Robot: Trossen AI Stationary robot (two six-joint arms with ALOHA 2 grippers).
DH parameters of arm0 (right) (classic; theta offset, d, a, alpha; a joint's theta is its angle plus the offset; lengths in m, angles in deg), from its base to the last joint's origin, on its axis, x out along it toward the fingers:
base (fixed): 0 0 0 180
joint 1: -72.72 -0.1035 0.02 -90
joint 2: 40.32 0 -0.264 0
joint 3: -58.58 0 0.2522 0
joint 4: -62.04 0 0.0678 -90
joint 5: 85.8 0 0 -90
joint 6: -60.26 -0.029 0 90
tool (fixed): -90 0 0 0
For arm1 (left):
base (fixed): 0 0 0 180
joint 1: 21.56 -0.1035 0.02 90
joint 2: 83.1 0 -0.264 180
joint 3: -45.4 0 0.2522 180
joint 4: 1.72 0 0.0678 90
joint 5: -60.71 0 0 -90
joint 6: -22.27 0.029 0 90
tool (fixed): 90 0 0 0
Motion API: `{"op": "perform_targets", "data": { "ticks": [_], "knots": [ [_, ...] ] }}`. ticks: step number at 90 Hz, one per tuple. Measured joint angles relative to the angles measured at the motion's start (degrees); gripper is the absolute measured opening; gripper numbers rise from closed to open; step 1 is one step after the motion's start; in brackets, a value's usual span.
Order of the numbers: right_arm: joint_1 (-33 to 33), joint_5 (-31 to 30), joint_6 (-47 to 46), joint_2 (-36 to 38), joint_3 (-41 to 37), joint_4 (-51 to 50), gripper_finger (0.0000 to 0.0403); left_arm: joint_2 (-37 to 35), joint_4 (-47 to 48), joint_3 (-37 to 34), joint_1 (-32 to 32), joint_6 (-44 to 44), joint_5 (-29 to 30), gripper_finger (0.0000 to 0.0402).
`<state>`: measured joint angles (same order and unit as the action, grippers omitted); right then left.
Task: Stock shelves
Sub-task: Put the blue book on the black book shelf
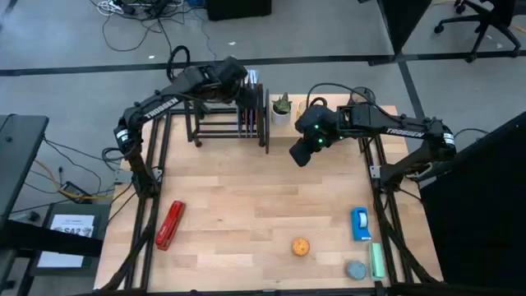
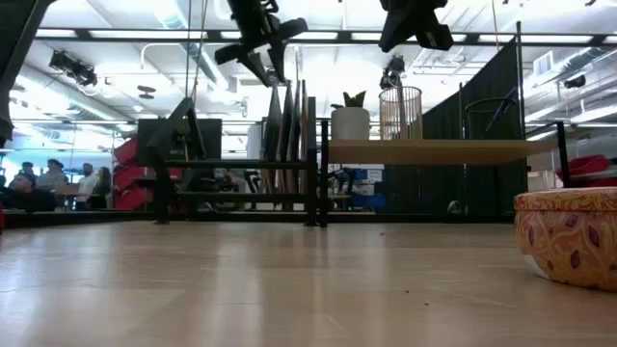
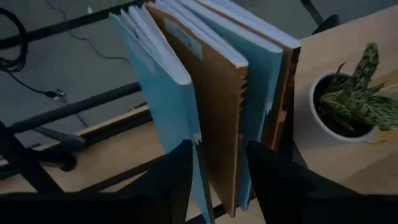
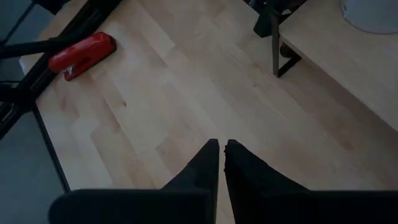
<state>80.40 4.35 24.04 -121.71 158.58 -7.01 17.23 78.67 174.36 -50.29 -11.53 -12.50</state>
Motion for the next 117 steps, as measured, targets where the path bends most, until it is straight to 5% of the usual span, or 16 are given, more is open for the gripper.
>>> {"op": "perform_targets", "data": {
  "ticks": [17,31,61,117],
  "knots": [
    [0.0,0.0,0.0,0.0,0.0,0.0,0.0000,0.0,2.9,8.4,0.0,5.5,1.5,0.0105],
    [0.0,0.7,-0.1,0.0,0.0,0.0,0.0000,-0.3,10.1,12.1,-2.3,9.7,6.3,0.0032],
    [-0.2,1.1,-1.2,0.0,0.0,0.4,0.0000,1.0,2.8,-3.5,-13.6,12.7,-6.1,0.0000],
    [-1.3,1.2,-4.8,0.0,0.0,2.9,0.0000,0.9,-16.3,-20.1,-12.7,12.9,-11.9,0.0000]
  ]
}}
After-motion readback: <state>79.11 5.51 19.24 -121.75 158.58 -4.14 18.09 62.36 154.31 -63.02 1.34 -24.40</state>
